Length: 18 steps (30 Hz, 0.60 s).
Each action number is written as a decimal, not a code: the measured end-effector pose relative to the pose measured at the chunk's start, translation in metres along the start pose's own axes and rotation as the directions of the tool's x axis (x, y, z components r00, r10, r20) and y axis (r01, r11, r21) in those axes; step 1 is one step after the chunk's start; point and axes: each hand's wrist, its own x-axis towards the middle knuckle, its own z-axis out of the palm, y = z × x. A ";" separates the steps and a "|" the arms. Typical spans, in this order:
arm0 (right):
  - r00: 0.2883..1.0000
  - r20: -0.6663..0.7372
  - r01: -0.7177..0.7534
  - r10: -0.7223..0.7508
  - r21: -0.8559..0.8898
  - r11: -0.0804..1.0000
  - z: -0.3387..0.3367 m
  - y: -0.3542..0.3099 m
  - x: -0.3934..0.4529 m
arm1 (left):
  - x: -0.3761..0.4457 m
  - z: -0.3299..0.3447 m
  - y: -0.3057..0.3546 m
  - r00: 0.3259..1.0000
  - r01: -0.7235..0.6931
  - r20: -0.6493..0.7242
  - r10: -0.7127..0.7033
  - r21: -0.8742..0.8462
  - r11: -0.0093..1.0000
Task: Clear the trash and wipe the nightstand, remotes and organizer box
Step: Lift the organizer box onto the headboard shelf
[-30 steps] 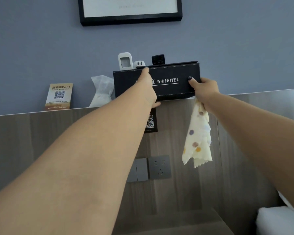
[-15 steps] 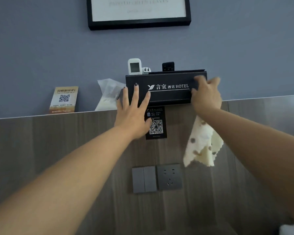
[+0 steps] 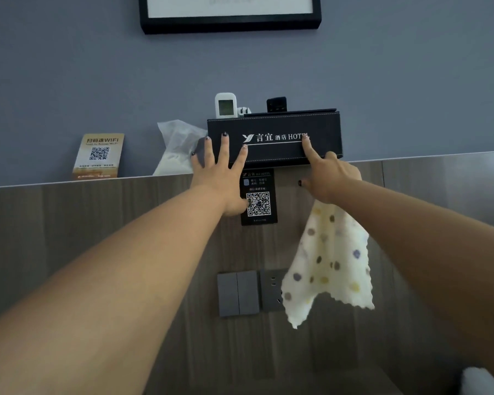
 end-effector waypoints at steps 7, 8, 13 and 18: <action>0.986 0.165 0.012 -0.010 -0.011 1.000 -0.063 0.010 -0.017 | -0.012 -0.048 0.004 0.997 0.035 0.077 -0.028 -0.099 0.994; 0.983 0.183 0.014 -0.016 0.012 1.000 -0.072 0.011 -0.024 | -0.018 -0.054 0.004 0.999 0.025 0.038 -0.020 -0.160 0.987; 0.955 0.261 0.051 -0.140 0.320 0.946 -0.117 0.012 -0.075 | -0.084 -0.081 0.025 0.996 0.040 -0.013 -0.087 -0.815 0.578; 0.924 0.188 0.199 -0.333 0.506 0.839 -0.178 0.000 -0.178 | -0.193 -0.103 0.059 0.995 0.086 0.089 0.055 -0.994 0.062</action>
